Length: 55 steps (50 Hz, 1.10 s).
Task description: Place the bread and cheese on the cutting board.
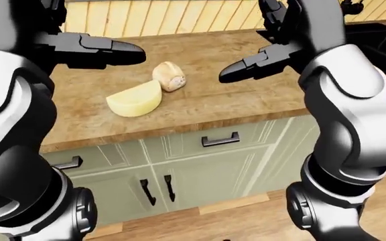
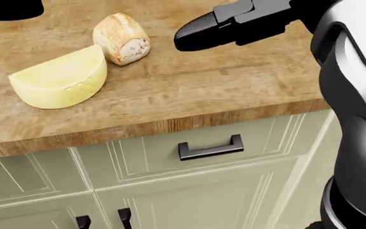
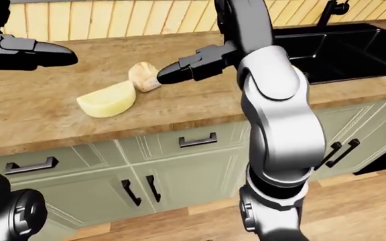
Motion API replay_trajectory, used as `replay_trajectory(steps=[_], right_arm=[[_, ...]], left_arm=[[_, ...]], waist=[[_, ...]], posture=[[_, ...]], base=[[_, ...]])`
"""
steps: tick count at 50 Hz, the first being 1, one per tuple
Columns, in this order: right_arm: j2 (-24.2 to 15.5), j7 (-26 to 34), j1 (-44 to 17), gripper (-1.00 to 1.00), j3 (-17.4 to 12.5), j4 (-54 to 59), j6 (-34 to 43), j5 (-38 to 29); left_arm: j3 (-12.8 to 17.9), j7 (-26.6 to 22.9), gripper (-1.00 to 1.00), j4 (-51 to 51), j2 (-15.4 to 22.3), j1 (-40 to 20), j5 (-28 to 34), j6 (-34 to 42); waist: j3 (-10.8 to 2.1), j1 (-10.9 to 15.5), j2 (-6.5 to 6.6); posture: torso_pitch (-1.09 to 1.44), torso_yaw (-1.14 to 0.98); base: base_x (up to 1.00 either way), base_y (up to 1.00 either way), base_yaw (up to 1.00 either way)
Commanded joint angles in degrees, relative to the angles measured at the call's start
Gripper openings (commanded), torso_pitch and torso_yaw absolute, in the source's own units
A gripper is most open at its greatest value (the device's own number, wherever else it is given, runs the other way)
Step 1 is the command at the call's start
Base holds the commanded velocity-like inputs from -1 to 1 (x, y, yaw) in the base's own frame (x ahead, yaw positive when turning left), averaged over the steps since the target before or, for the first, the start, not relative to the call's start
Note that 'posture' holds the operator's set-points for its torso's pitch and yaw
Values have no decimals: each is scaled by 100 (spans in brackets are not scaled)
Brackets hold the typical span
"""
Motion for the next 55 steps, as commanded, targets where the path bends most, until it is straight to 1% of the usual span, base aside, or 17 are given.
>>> replay_trajectory(steps=[1,2,3,4,7,9,11,13,14,16,20,21,25,38,39,49,55], right_arm=[[-18,19,-73,100,-31,-26,-83,-26],[-19,18,-77,100,-27,-26,-84,-43],[-14,30,-93,100,-21,-42,-60,-45],[-11,33,-95,100,-15,-40,-58,-57],[-8,47,-75,100,-4,-20,-98,-93],[-19,62,-70,100,6,-14,-112,-130],[-51,44,-93,100,68,14,-124,-244],[-51,58,-81,100,115,79,-171,-365],[-41,85,-49,100,142,69,-194,-417],[-12,137,-54,100,127,16,-150,-477],[32,208,-54,100,36,-29,-126,-516],[23,206,-38,100,65,9,-160,-548],[49,234,-47,100,69,3,-175,-596],[123,351,44,100,107,-10,-233,-722],[132,347,39,100,108,17,-231,-734],[201,364,56,100,106,82,-306,-715],[183,365,55,100,104,55,-283,-725]], left_arm=[[0,29,100,-32,41,-91,76,-78],[33,15,100,-33,30,-125,58,-47],[34,9,100,-39,31,-130,55,-37],[29,1,100,-37,26,-115,55,-42],[23,-14,100,-59,20,-120,55,-21],[42,-24,100,-55,26,-131,52,-19],[41,-26,100,-56,26,-129,53,-16],[33,-27,100,-64,20,-125,54,-14],[34,-29,100,-58,10,-108,56,-28],[21,-30,100,-64,-2,-78,66,-46],[11,-35,100,-59,-29,-57,81,-59],[-8,-37,100,-49,-31,-44,96,-80],[44,-63,100,-69,-7,-101,85,-20],[42,-62,100,-18,-18,-51,103,-102],[32,-63,100,-31,-10,-47,104,-101],[-10,-72,100,-14,-30,18,182,-169],[-59,-112,100,-70,-38,-14,258,-120]], waist=[[-172,-16,-117],[-160,29,41],[-167,8,64],[-191,1,56],[-123,-1,-6],[-92,-38,12],[-55,-49,116],[-17,-46,282],[-81,-95,182],[-177,-80,183],[-226,-54,148],[-232,-48,145],[-242,-38,149],[-202,-40,176],[-317,-34,212],[-258,45,191],[-228,60,216]], posture=[[0,0],[0,0],[0,0],[0,0],[0,0],[0,0],[0,0],[0,0],[0,0],[0,0],[0,0],[0,0],[0,0],[0,0],[0,0],[0,0],[0,0]], base=[[0,0,0],[0,0,0],[0,0,0],[0,0,0],[0,0,0],[0,0,0],[0,0,0],[0,0,0],[0,0,0],[0,0,0],[0,0,0],[0,0,0],[0,0,0],[0,0,0],[0,0,6],[0,0,30],[0,0,31]])
